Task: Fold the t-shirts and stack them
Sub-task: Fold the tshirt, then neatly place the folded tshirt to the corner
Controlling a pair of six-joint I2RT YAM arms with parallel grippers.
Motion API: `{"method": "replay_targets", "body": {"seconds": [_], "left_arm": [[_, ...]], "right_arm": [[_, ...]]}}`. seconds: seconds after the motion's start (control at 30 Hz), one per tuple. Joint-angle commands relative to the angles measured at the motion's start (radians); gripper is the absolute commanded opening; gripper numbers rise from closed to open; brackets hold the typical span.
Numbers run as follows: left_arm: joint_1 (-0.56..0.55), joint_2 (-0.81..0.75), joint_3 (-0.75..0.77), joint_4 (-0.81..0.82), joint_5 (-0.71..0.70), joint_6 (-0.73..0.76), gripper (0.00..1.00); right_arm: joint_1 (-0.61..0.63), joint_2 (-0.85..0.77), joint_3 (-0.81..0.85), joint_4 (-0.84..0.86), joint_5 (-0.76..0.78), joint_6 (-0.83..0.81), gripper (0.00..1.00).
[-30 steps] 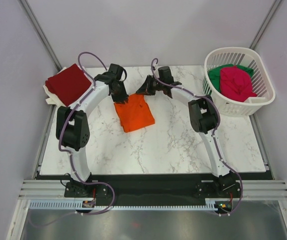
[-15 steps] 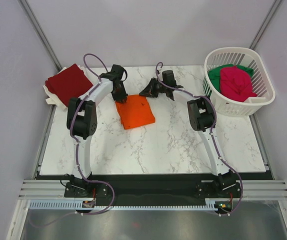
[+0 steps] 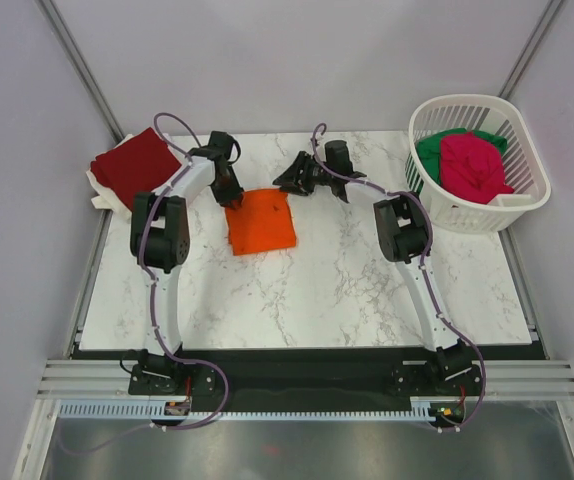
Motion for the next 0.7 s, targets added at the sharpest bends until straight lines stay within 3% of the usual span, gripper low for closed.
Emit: {"method": "replay_targets", "body": {"seconds": [0.0,0.13,0.33,0.43,0.47,0.67], "left_arm": [[0.002,-0.137,0.02,0.001,0.029,0.022,0.34],[0.002,-0.263,-0.013,0.0,0.126,0.075,0.43],[0.016,-0.388,-0.17,0.027,0.04,0.101,0.68],[0.05,-0.386,-0.292,0.142,0.152,0.134,0.64],[0.054,-0.409,-0.335,0.25,0.198,0.135,0.64],[0.134,-0.402,-0.468,0.407,0.278,0.069,0.71]], "right_arm": [[-0.014,-0.046,0.025,0.003,0.016,-0.032,0.62],[-0.028,-0.15,-0.001,-0.03,0.031,-0.058,0.68],[-0.042,-0.391,-0.266,-0.03,0.097,-0.142,0.7],[-0.042,-0.502,-0.427,-0.026,0.099,-0.165,0.7],[-0.044,-0.533,-0.475,-0.009,0.099,-0.17,0.7],[-0.04,-0.75,-0.835,0.023,0.113,-0.212,0.72]]}}
